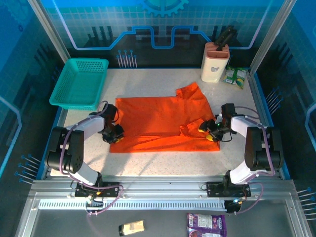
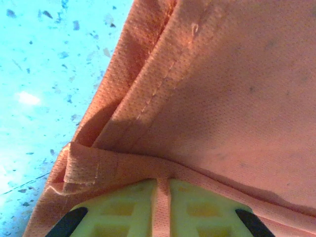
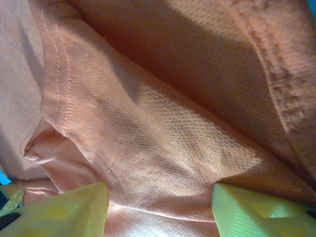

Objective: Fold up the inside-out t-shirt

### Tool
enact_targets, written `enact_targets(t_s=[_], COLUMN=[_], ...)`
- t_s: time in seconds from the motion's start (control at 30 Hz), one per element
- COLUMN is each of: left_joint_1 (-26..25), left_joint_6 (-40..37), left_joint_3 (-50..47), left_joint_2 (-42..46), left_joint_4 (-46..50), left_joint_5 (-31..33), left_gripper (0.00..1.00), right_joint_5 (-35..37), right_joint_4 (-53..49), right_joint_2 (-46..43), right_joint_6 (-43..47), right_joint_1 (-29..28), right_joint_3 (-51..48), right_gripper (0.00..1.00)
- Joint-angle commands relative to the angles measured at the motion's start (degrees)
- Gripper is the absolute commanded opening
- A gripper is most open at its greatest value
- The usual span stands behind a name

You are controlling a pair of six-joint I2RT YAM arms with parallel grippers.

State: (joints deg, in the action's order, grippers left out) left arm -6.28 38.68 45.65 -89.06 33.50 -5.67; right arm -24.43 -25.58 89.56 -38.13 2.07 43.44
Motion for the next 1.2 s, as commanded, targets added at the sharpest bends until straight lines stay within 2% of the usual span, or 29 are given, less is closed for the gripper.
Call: enact_targets(t_s=[0.0, 0.33, 0.47, 0.6, 0.8, 1.03, 1.17], left_joint_1=[0.8, 0.8, 0.8, 1.0, 1.1, 1.4, 3.6], left_joint_6=[0.7, 1.9, -0.6, -5.7, -17.3, -24.1, -24.8], left_joint_3=[-3.5, -6.0, -0.4, 6.9, 22.1, 44.2, 51.1], left_joint_2=[2.4, 8.2, 9.7, 8.4, -3.0, -22.4, -29.5], left_joint_4=[2.2, 2.0, 5.1, 5.0, 5.6, 14.7, 15.5], left_joint_5=[2.3, -3.8, -3.1, -1.1, 3.3, 14.5, 13.2], left_gripper=[0.16, 0.16, 0.17, 0.2, 0.28, 0.27, 0.26], right_joint_5=[4.3, 4.2, 4.5, 5.6, 7.6, 8.2, 7.6], right_joint_4=[-2.4, -6.5, -9.4, -11.4, -13.7, -14.0, -13.7], right_joint_2=[-2.3, -12.0, -14.6, -13.5, -7.8, -2.5, -1.5], right_joint_6=[-2.4, -5.1, -4.6, 1.0, 9.3, 11.1, 10.9], right_joint_1=[0.8, -0.1, -1.0, -1.2, -1.5, -1.4, -1.5], right_joint_3=[-3.5, -7.9, -3.5, 3.6, 14.6, 20.9, 21.3], right_gripper=[0.6, 0.6, 0.6, 0.58, 0.56, 0.56, 0.56])
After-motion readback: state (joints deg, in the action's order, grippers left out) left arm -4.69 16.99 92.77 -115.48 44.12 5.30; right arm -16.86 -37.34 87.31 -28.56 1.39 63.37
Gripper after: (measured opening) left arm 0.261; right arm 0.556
